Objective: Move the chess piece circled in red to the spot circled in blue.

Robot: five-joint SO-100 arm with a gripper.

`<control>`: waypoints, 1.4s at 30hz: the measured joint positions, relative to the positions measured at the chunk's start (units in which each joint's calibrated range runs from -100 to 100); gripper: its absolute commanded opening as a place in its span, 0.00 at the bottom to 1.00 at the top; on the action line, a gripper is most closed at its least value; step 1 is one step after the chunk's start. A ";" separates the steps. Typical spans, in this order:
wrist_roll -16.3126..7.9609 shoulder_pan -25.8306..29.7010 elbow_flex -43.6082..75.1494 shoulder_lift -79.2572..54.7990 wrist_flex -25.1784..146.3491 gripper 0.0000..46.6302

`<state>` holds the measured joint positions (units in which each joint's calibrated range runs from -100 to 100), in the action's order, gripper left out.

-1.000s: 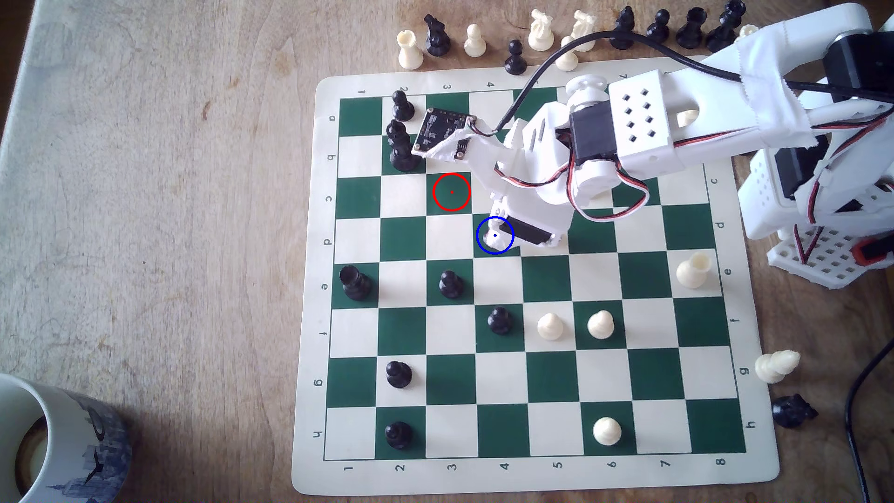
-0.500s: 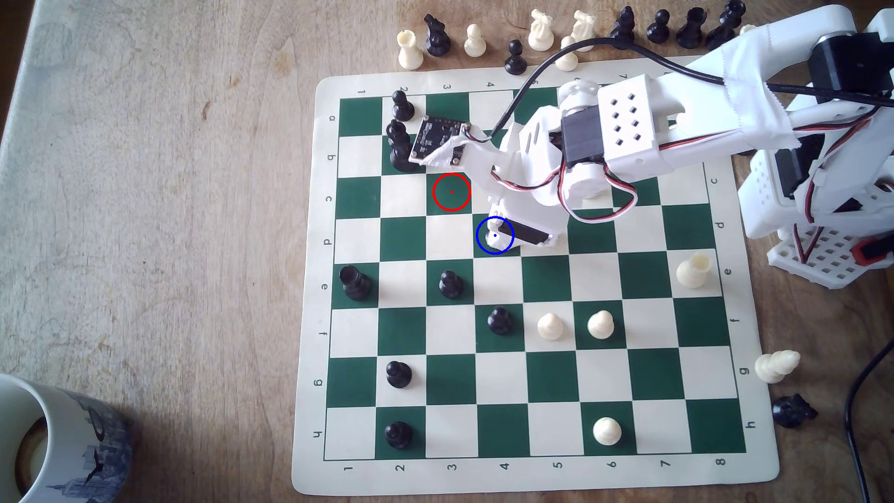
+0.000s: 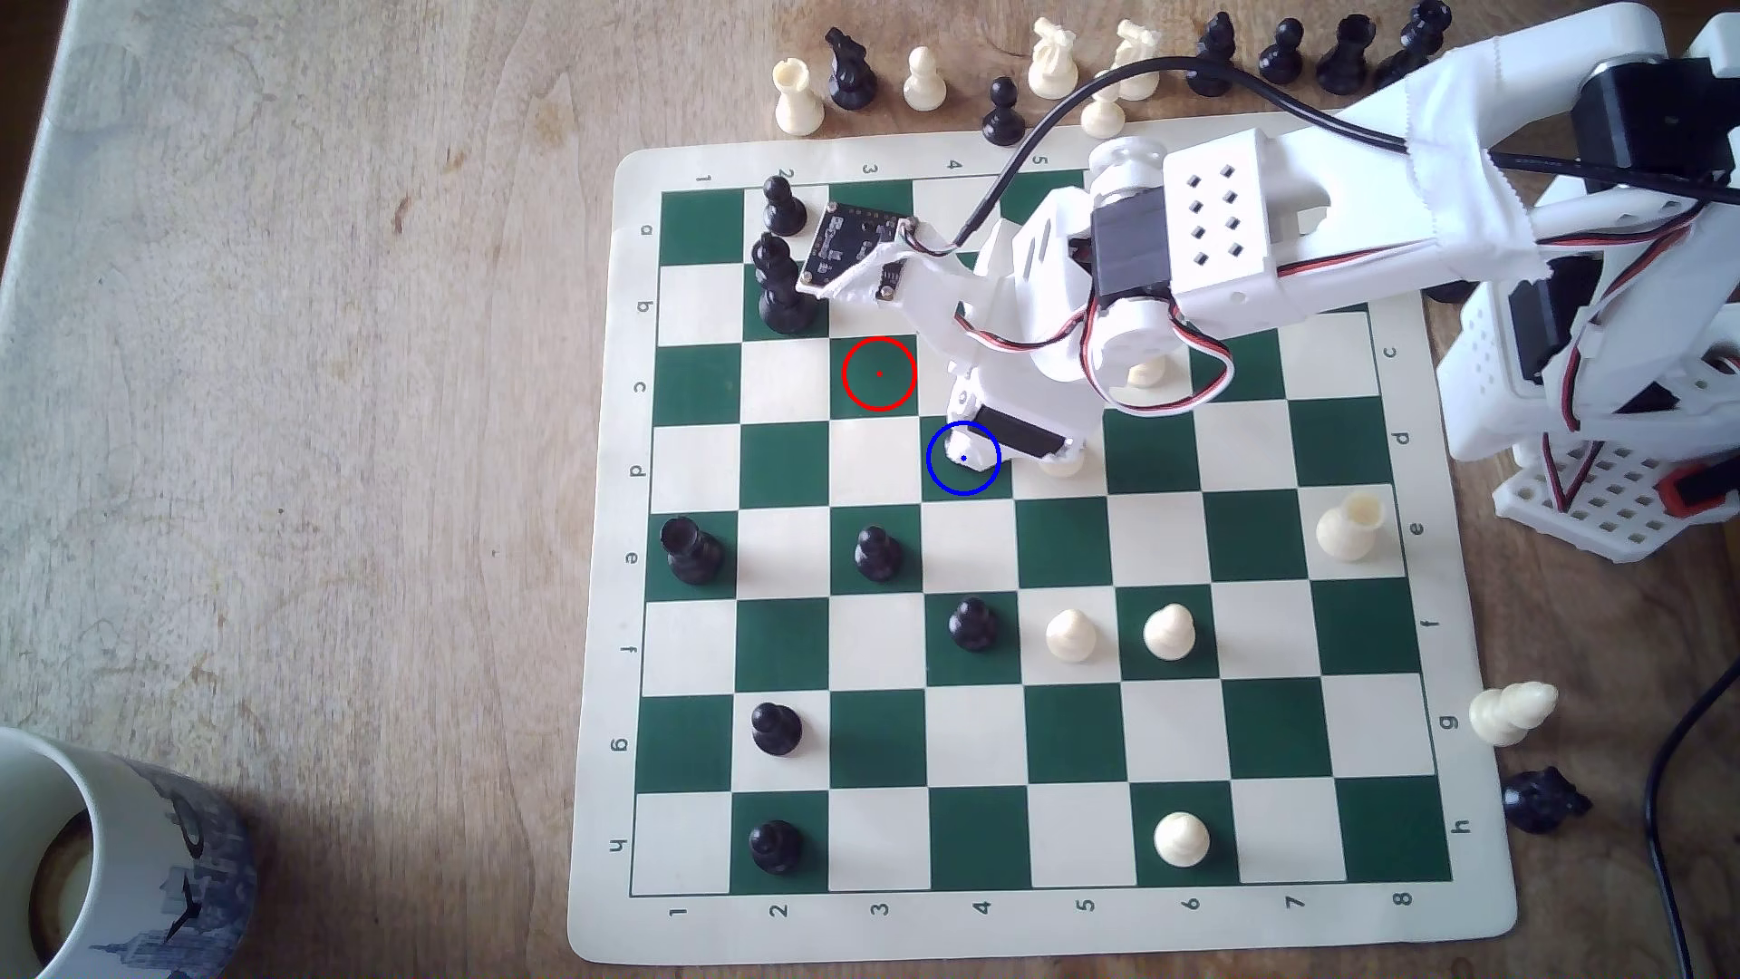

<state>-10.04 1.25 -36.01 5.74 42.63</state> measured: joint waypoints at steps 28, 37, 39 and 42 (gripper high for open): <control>-1.86 0.00 -2.35 23.63 7.09 0.37; -1.56 -1.40 -28.74 43.07 -1.83 0.32; -1.95 -2.80 -38.59 51.19 -7.89 0.22; -2.10 -5.09 -45.37 58.57 -12.99 0.06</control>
<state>-12.14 -3.83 -81.38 64.31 29.64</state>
